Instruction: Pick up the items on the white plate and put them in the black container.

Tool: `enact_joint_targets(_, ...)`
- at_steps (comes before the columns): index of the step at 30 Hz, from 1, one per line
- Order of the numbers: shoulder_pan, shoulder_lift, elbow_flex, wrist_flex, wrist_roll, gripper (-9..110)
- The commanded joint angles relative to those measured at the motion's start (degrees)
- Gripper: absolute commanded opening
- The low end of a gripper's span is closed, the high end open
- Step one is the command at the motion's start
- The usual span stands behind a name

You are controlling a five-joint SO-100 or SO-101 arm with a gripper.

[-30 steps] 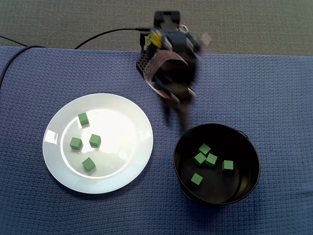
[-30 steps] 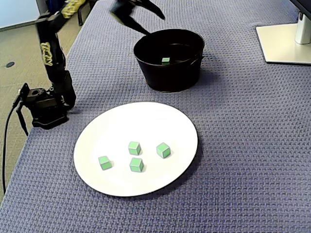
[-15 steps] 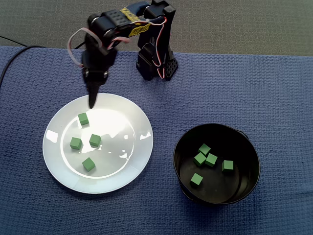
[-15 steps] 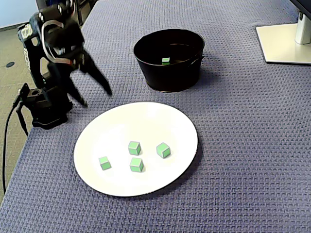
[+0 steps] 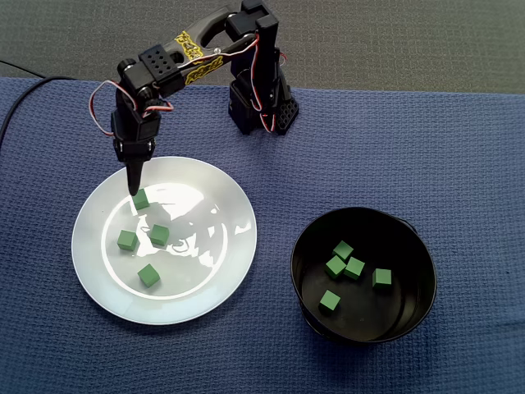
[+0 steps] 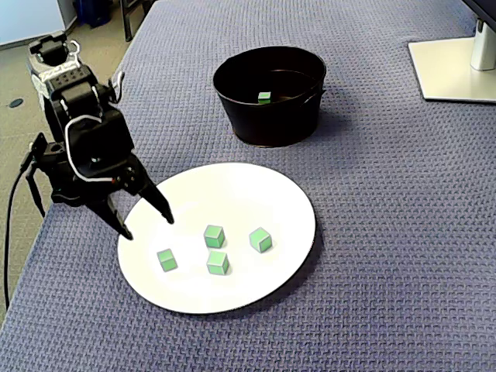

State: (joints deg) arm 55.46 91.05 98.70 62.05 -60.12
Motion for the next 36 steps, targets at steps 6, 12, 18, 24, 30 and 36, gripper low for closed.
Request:
enact_joint_targets(6,-0.5,-2.5,3.2,-4.9,-1.9,25)
enact_joint_targets(12,-0.3,-5.0,3.9,-7.6,-3.3,24)
enact_joint_targets(18,0.1,-6.6,4.8,-10.8,-4.5,25)
enact_joint_targets(24,-0.2,-7.6,6.7,-13.3,-4.9,25)
enact_joint_targets(30,-0.6,-8.2,8.9,-15.7,-5.4,24)
enact_joint_targets(36,-1.0,-9.0,9.0,-16.4,-5.4,23)
